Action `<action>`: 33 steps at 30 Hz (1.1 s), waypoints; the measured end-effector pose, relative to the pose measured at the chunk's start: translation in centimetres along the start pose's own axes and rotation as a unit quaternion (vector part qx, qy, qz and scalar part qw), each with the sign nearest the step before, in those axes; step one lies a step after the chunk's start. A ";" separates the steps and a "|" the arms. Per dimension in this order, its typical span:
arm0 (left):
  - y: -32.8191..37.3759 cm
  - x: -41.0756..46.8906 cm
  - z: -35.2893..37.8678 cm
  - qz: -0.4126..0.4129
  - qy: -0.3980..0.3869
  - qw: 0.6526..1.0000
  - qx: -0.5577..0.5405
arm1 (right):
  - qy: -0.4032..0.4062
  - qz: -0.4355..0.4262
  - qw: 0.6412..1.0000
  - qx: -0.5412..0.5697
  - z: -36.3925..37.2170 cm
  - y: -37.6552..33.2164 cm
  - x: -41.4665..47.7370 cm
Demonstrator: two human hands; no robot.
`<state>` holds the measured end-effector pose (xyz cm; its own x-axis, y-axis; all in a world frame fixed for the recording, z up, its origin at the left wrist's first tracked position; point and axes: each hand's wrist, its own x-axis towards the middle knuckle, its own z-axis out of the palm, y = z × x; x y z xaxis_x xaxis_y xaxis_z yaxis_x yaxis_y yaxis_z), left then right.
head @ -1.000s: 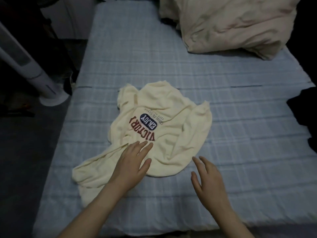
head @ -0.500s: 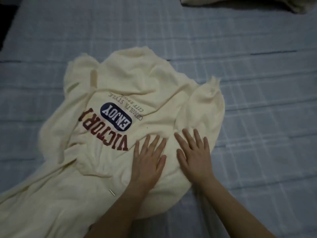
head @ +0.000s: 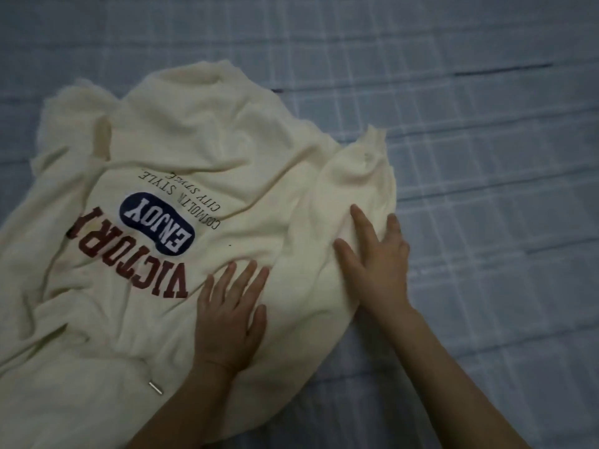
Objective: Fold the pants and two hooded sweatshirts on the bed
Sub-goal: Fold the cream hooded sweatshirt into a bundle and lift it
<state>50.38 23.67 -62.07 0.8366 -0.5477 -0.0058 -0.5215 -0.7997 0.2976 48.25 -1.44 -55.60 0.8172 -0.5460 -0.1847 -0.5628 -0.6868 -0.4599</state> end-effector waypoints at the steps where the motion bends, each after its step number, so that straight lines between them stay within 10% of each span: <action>1: 0.0 0.0 0.0 0.000 0.003 1.000 0.003 | -0.037 0.001 0.999 -0.008 0.1 0.2 0.4; 19: 3.1 -0.8 -3.5 -0.010 0.006 0.998 -0.064 | 0.273 0.017 0.929 0.250 -5.7 3.1 -11.3; 23: 9.1 -4.3 -5.3 0.147 -0.022 0.984 -0.095 | 0.346 0.061 0.917 0.190 -8.3 8.3 -20.7; 26: 12.0 -7.4 -3.3 0.216 -0.092 0.970 -0.068 | 0.325 0.137 0.927 0.128 -7.5 11.3 -26.2; 30: 11.4 -10.1 0.4 0.245 -0.131 0.961 0.001 | 0.082 0.222 0.969 0.072 -4.1 12.4 -28.5; 33: 11.2 -10.1 1.1 0.248 -0.114 0.962 -0.006 | 0.145 0.219 0.963 -0.063 -3.9 11.9 -28.5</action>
<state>35.88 20.00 -59.72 0.4272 -0.9015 -0.0686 -0.8438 -0.4248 0.3280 17.74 4.08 -52.43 0.4400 -0.8946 -0.0784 -0.8706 -0.4035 -0.2816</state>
